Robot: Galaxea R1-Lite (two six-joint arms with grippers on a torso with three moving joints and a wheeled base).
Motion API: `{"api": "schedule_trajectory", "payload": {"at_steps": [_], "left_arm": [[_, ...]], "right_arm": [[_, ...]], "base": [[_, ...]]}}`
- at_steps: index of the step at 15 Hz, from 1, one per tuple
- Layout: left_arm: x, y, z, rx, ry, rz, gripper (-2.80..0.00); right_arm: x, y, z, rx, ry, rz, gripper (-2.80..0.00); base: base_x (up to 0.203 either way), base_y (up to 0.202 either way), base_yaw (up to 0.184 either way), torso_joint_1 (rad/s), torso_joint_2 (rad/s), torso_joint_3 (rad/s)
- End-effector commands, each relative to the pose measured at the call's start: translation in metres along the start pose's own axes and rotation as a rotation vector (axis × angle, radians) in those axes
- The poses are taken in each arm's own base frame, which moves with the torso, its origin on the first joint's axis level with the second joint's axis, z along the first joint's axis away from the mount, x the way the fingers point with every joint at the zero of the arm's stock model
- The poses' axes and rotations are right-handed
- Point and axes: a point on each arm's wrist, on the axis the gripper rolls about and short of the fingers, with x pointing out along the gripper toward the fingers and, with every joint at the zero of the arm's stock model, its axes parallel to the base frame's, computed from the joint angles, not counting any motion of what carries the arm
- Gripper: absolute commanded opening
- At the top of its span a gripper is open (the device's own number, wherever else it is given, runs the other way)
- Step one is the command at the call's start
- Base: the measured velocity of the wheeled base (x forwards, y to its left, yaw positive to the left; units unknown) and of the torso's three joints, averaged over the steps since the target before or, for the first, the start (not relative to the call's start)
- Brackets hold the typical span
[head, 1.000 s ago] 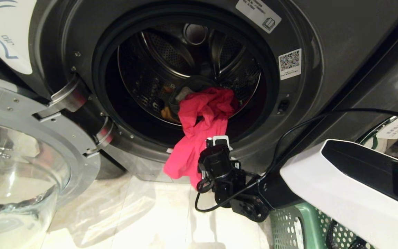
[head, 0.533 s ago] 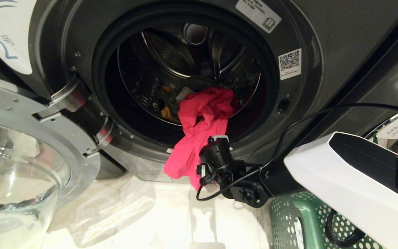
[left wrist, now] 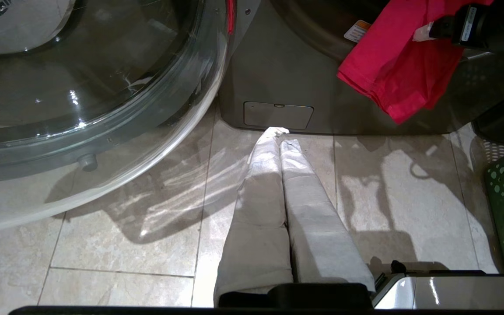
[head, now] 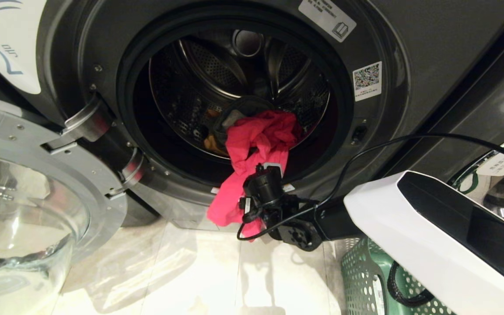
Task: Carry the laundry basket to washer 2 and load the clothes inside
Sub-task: Place the clothes into the washing machine
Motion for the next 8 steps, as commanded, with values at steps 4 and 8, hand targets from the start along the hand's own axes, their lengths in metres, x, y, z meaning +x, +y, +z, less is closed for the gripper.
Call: {"api": "schedule_trajectory", "payload": {"at_steps": [4,8], "left_arm": [[0.000,0.000,0.000,0.000,0.000,0.000,-2.80],[0.000,0.000,0.000,0.000,-0.001,0.001,-2.80]], "right_arm": [[0.031,-0.009,-0.008,0.002,0.005,-0.043,0.00],[0.034,-0.012,-0.009,0.002,0.010,-0.050,-2.80]], "base": [[0.000,0.000,0.000,0.000,0.00,0.000],[0.000,0.000,0.000,0.000,0.00,0.000]]}}
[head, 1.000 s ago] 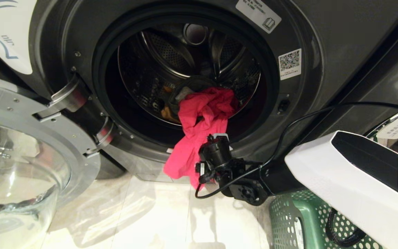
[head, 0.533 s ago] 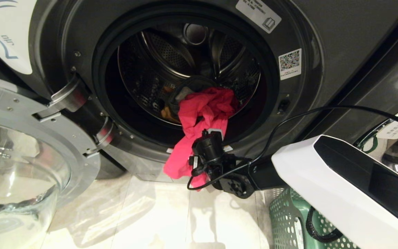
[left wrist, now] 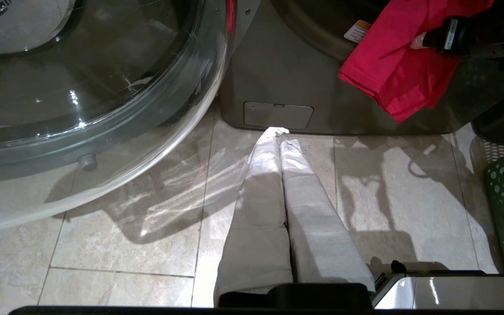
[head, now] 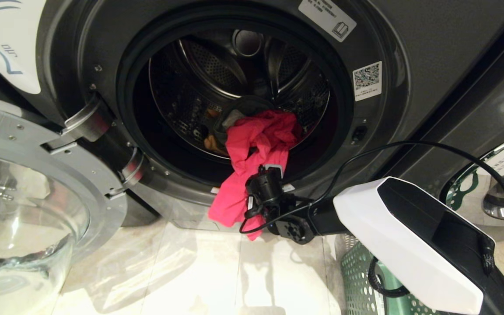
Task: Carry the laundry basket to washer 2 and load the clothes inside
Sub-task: Place the clothes into the washing machine
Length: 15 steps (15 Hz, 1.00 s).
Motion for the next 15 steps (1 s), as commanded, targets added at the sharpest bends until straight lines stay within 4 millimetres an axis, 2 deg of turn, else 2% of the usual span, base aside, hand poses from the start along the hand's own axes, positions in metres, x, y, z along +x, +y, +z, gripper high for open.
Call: {"api": "schedule_trajectory", "payload": {"at_steps": [1,5,8,12,15], "left_arm": [[0.000,0.000,0.000,0.000,-0.001,0.000,-2.80],[0.000,0.000,0.000,0.000,-0.001,0.000,-2.80],[0.000,0.000,0.000,0.000,-0.001,0.000,-2.80],[0.000,0.000,0.000,0.000,-0.001,0.000,-2.80],[0.000,0.000,0.000,0.000,-0.002,0.000,-2.80]], "right_arm": [[0.001,0.000,-0.002,0.002,0.002,-0.003,-2.80],[-0.004,0.003,0.002,0.007,0.005,0.025,-2.80],[-0.020,0.011,0.015,0.010,-0.010,0.050,-2.80],[-0.064,0.044,0.043,0.002,-0.104,0.107,-2.80],[-0.072,0.064,0.068,0.043,-0.254,0.078,-2.80]], "base": [[0.000,0.000,0.000,0.000,0.00,0.000],[0.000,0.000,0.000,0.000,0.00,0.000],[0.000,0.000,0.000,0.000,0.00,0.000],[0.000,0.000,0.000,0.000,0.00,0.000],[0.000,0.000,0.000,0.000,0.00,0.000]]}}
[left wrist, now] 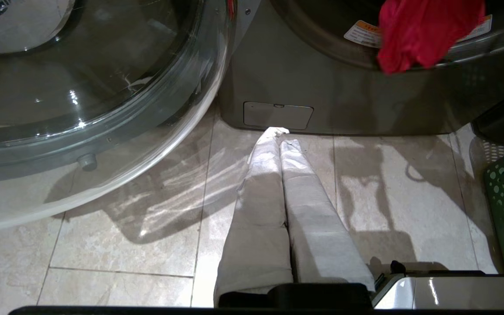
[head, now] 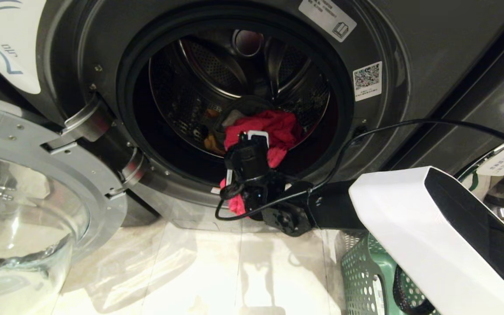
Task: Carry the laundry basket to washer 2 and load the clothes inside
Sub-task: Place the clothes into the washing machine
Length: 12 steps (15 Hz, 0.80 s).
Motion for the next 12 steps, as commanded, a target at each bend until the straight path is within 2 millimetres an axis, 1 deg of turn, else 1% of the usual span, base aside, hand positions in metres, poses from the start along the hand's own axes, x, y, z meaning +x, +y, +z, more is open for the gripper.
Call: {"api": "schedule_trajectory", "payload": {"at_steps": [1,3,5,8,10,12], "left_arm": [[0.000,0.000,0.000,0.000,0.000,0.000,-2.80],[0.000,0.000,0.000,0.000,0.000,0.000,-2.80],[0.000,0.000,0.000,0.000,0.000,0.000,-2.80],[0.000,0.000,0.000,0.000,0.001,0.000,-2.80],[0.000,0.000,0.000,0.000,0.001,0.000,-2.80],[0.000,0.000,0.000,0.000,0.001,0.000,-2.80]], "right_arm": [[0.001,0.009,0.010,-0.006,-0.081,-0.001,-2.80],[0.007,0.010,0.013,-0.099,-0.195,0.000,-2.80],[0.011,0.006,0.020,-0.194,-0.299,-0.016,-2.80],[0.017,-0.007,0.037,-0.309,-0.379,-0.040,-2.80],[0.020,-0.020,0.054,-0.338,-0.434,-0.082,-2.80],[0.024,-0.029,0.061,-0.350,-0.458,-0.109,-2.80]], "base": [[0.000,0.000,0.000,0.000,0.00,0.000],[0.000,0.000,0.000,0.000,0.00,0.000],[0.000,0.000,0.000,0.000,0.00,0.000],[0.000,0.000,0.000,0.000,0.00,0.000],[0.000,0.000,0.000,0.000,0.00,0.000],[0.000,0.000,0.000,0.000,0.00,0.000]]}}
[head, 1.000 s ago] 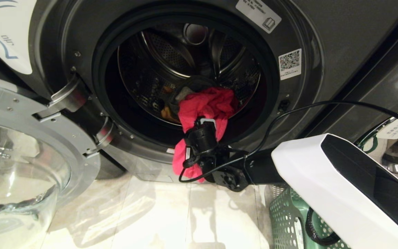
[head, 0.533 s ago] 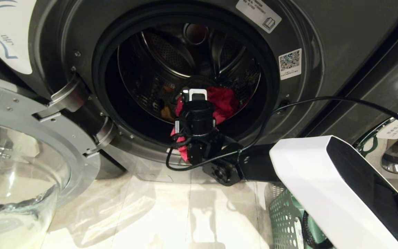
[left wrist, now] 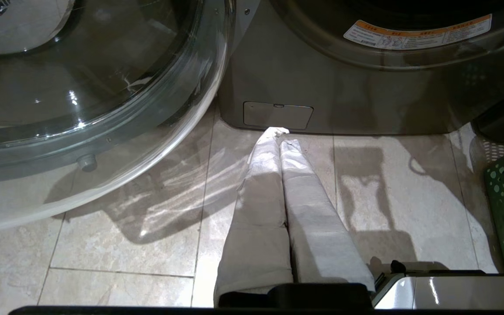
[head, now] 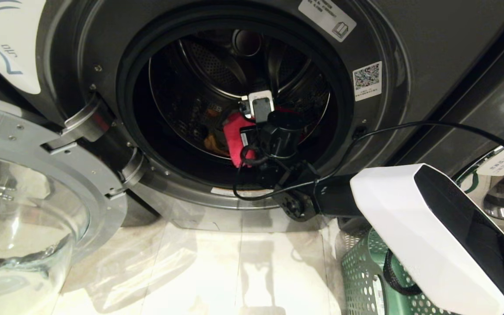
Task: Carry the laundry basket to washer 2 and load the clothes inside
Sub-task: Place the clothes into the washing machine
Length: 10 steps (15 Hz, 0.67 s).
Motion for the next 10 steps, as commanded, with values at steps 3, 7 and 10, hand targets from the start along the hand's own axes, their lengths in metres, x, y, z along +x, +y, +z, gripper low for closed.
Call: {"api": "schedule_trajectory", "payload": {"at_steps": [3,7,10], "left_arm": [[0.000,0.000,0.000,0.000,-0.002,0.000,-2.80],[0.000,0.000,0.000,0.000,0.001,0.000,-2.80],[0.000,0.000,0.000,0.000,0.000,0.000,-2.80]], "right_arm": [[0.007,-0.010,0.003,-0.065,-0.039,0.015,0.00],[0.007,-0.004,-0.012,-0.054,-0.052,0.056,0.00],[0.010,-0.004,-0.027,-0.041,-0.020,0.058,0.00]], "base": [[0.000,0.000,0.000,0.000,0.00,0.000],[0.000,0.000,0.000,0.000,0.00,0.000],[0.000,0.000,0.000,0.000,0.00,0.000]]}}
